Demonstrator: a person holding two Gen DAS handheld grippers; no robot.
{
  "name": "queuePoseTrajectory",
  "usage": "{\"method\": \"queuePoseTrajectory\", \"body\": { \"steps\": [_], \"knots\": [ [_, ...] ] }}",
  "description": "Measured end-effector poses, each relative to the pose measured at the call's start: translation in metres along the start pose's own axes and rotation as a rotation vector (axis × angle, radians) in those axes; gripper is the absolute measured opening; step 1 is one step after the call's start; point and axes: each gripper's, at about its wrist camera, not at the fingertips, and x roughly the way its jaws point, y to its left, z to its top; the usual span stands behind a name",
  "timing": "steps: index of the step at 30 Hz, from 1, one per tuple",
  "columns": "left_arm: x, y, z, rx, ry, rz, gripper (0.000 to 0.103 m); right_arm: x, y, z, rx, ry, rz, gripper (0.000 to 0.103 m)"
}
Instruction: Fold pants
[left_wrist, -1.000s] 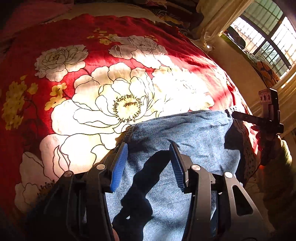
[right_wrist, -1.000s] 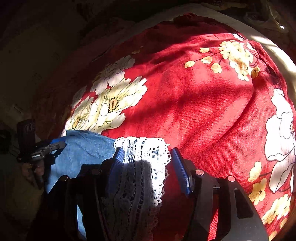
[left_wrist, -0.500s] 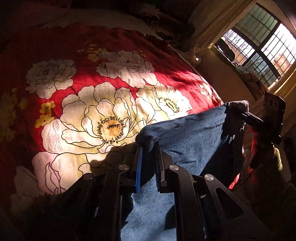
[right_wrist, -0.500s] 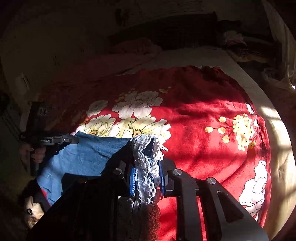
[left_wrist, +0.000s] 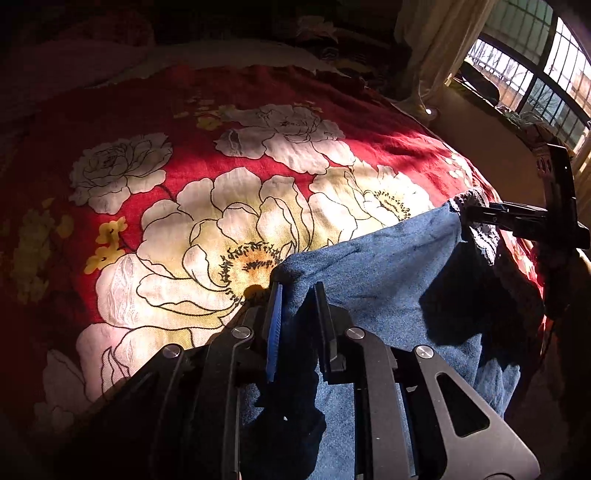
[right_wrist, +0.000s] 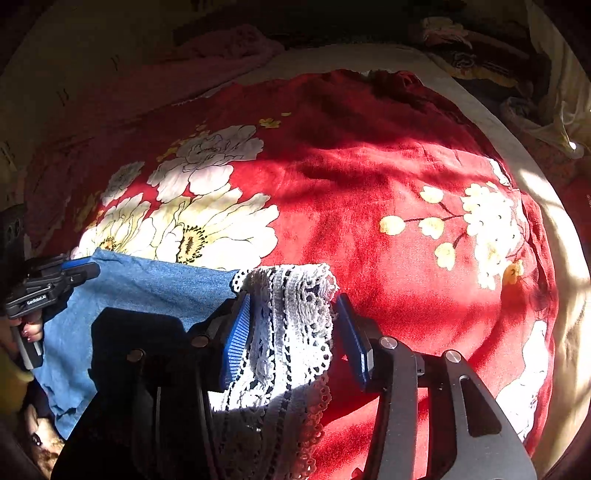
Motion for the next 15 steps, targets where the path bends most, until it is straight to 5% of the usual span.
{"method": "queuePoseTrajectory", "body": {
  "steps": [3,7,15],
  "knots": [
    [-0.023,0.001,-0.003,-0.009,-0.044,-0.003,0.013,-0.044,0.003,-0.014,0.040,-0.086,0.026,0.060],
    [-0.054,-0.002,-0.015,-0.009,-0.092,0.020,0.021,-0.085,0.010,-0.046,0.092,-0.137,0.074,0.061],
    [-0.103,-0.016,-0.066,-0.011,-0.127,0.045,0.022,-0.103,0.024,-0.112,0.188,-0.092,0.124,0.061]
  ]
}}
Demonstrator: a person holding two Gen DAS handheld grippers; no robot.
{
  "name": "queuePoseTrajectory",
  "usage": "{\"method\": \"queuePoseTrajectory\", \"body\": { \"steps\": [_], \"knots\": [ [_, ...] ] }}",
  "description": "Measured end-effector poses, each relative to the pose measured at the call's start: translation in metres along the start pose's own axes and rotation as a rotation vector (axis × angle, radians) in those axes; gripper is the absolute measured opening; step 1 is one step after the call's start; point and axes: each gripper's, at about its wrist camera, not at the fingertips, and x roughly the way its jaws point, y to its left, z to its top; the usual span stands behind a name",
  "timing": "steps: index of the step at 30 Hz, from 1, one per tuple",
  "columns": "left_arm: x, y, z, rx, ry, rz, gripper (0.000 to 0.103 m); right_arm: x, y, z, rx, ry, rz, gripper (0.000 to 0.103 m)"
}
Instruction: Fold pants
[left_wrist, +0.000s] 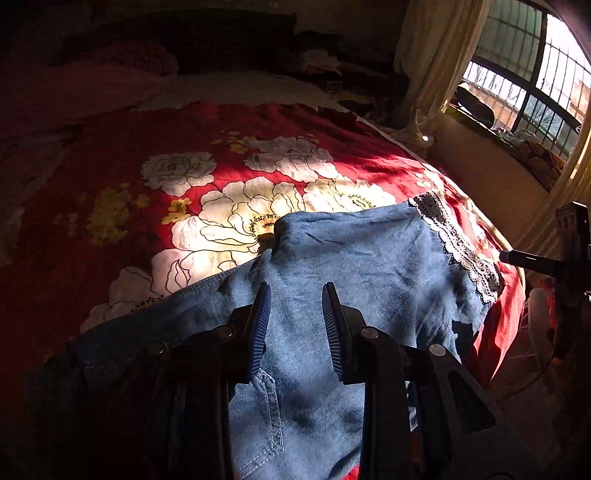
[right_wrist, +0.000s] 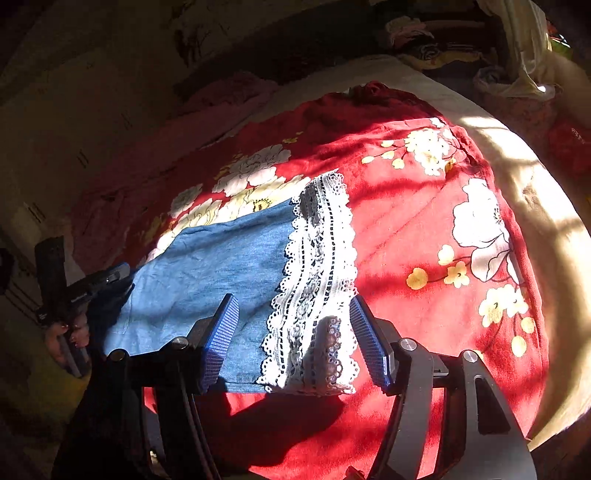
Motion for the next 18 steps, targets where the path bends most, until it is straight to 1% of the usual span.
{"method": "queuePoseTrajectory", "body": {
  "steps": [4,6,7,8,11,15,18],
  "knots": [
    [-0.029,0.010,-0.027,-0.054,-0.007,0.007,0.023,0.000,0.004,-0.017,0.017,0.034,0.000,0.061],
    [-0.045,0.021,-0.038,-0.087,-0.010,0.039,0.025,0.002,0.004,-0.021,0.023,0.040,-0.005,0.062],
    [-0.054,0.029,-0.042,-0.111,-0.014,0.053,0.028,0.004,0.003,-0.021,0.026,0.045,-0.009,0.062],
    [-0.063,0.037,-0.046,-0.133,-0.025,0.072,0.032,0.005,0.002,-0.021,0.029,0.046,-0.017,0.063],
    [-0.091,0.063,-0.061,-0.207,-0.058,0.140,0.035,0.011,-0.003,-0.019,0.051,0.052,-0.036,0.063],
    [-0.101,0.100,-0.082,-0.334,-0.043,0.189,0.036,0.021,-0.011,-0.020,0.089,0.076,-0.052,0.063],
    [-0.096,0.115,-0.091,-0.390,-0.034,0.180,0.036,0.027,-0.017,-0.022,0.132,0.083,-0.042,0.063]
  ]
}}
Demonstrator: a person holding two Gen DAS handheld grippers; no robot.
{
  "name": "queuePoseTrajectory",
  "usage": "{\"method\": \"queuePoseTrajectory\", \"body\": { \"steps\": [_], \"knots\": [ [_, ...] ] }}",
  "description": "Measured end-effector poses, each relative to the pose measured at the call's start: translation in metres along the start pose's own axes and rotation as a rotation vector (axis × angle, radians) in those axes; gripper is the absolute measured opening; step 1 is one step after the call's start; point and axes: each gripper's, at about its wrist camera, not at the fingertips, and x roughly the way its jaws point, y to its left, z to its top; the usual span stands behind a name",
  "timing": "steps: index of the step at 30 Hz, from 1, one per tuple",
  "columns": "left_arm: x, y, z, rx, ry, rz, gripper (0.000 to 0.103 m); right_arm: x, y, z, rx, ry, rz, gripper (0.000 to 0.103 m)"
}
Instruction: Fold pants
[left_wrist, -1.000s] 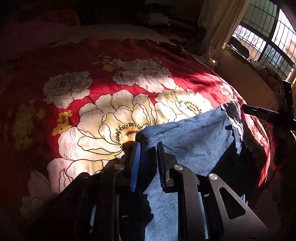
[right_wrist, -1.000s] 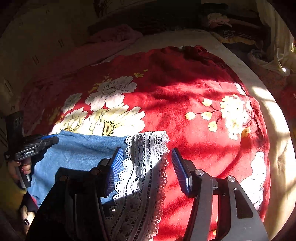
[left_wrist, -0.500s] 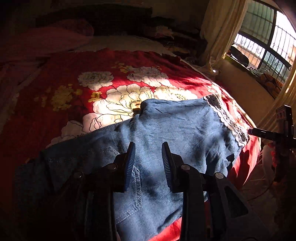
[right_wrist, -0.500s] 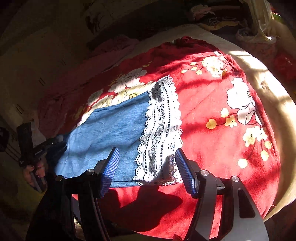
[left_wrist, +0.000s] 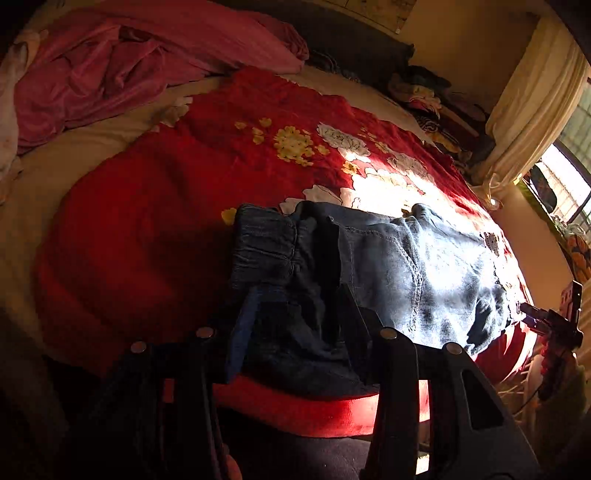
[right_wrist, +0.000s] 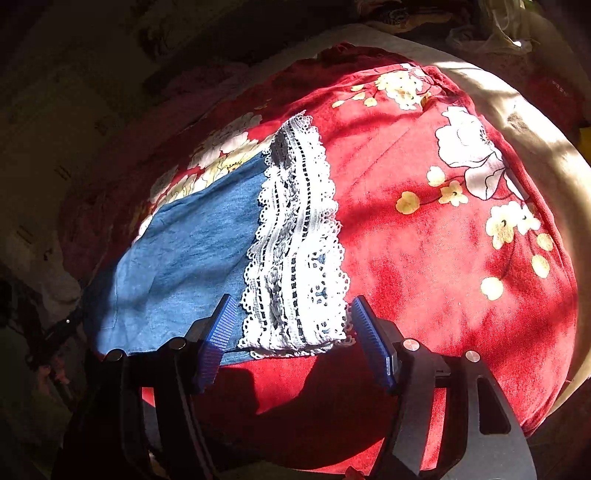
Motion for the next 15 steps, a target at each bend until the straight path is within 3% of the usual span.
{"method": "queuePoseTrajectory", "body": {
  "steps": [3,5,11,15],
  "knots": [
    [0.004,0.001,-0.002,-0.007,-0.003,0.016,0.039,0.005,-0.003,-0.002,0.014,0.010,0.008,0.064],
    [0.004,0.000,-0.003,-0.005,-0.011,0.025,0.047,0.006,-0.005,-0.003,0.035,0.007,0.021,0.064],
    [-0.004,0.002,-0.004,-0.031,-0.044,0.124,0.061,0.005,-0.005,-0.004,0.035,0.007,0.048,0.063],
    [0.004,0.010,-0.006,-0.082,-0.003,0.087,0.061,0.004,-0.010,-0.005,0.068,-0.008,0.068,0.056]
  ]
}}
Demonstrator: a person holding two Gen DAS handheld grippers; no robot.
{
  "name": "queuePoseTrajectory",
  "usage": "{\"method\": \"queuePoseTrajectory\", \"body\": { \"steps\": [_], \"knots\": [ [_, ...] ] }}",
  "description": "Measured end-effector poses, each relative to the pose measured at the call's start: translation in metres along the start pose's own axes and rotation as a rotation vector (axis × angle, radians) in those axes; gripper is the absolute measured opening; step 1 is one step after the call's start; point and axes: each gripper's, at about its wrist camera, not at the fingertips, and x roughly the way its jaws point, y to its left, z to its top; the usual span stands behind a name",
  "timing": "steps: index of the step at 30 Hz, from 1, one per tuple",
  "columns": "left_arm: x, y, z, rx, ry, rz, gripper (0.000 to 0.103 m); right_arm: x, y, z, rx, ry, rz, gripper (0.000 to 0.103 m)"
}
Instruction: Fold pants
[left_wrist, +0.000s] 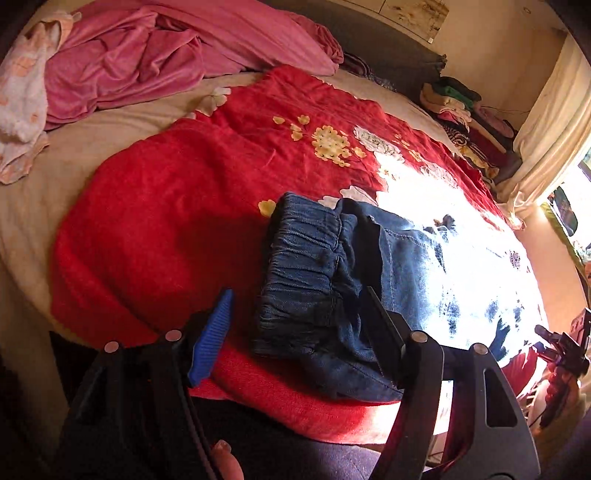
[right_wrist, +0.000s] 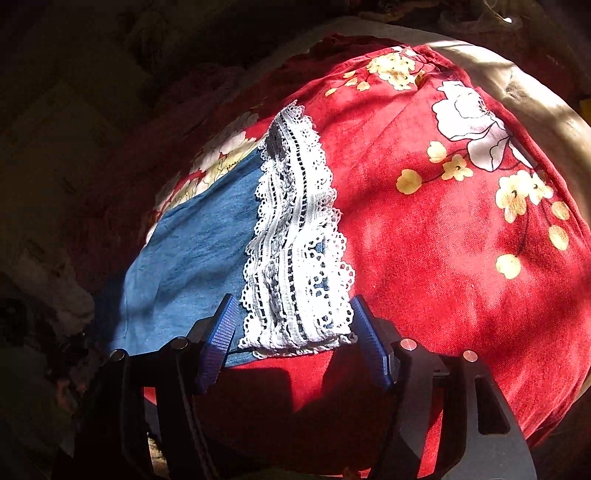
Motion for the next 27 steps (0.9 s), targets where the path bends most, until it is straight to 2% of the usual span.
{"method": "queuePoseTrajectory", "body": {
  "steps": [2,4,5,6,8,10,13,17,22,25,27],
  "knots": [
    [0.008,-0.001,-0.004,-0.017,0.028,-0.025,0.061,0.000,-0.001,0.000,0.001,-0.003,0.024,0.051],
    [0.018,-0.003,-0.009,-0.034,0.051,-0.040,0.060,0.003,0.002,0.000,-0.009,0.004,0.042,0.040],
    [0.021,-0.005,-0.011,-0.024,0.048,-0.016,0.044,0.004,0.004,-0.001,-0.017,0.006,0.052,0.032],
    [0.023,-0.007,-0.012,-0.022,0.045,-0.010,0.037,0.005,0.005,-0.001,-0.026,0.003,0.057,0.028],
    [0.021,-0.005,-0.010,-0.035,0.035,-0.032,0.029,0.002,0.010,-0.001,-0.058,-0.011,0.033,0.025],
    [0.016,-0.002,-0.007,-0.033,0.019,-0.041,0.025,-0.010,0.016,0.003,-0.119,-0.030,-0.001,0.023],
    [0.015,-0.001,-0.005,-0.023,0.016,-0.038,0.024,-0.023,0.021,0.006,-0.206,-0.034,-0.078,0.023],
    [0.021,0.001,-0.010,-0.021,0.029,-0.031,0.025,0.001,0.018,-0.009,-0.278,0.054,-0.207,0.023],
    [0.022,0.004,-0.009,-0.018,0.031,-0.034,0.026,0.000,0.009,-0.013,-0.242,0.038,-0.192,0.024],
    [0.021,0.001,-0.009,-0.006,0.029,-0.024,0.026,-0.006,0.010,-0.012,-0.243,0.036,-0.216,0.033],
    [0.019,0.001,-0.008,-0.001,0.028,-0.021,0.028,-0.013,0.011,-0.012,-0.233,0.031,-0.238,0.043]
  ]
}}
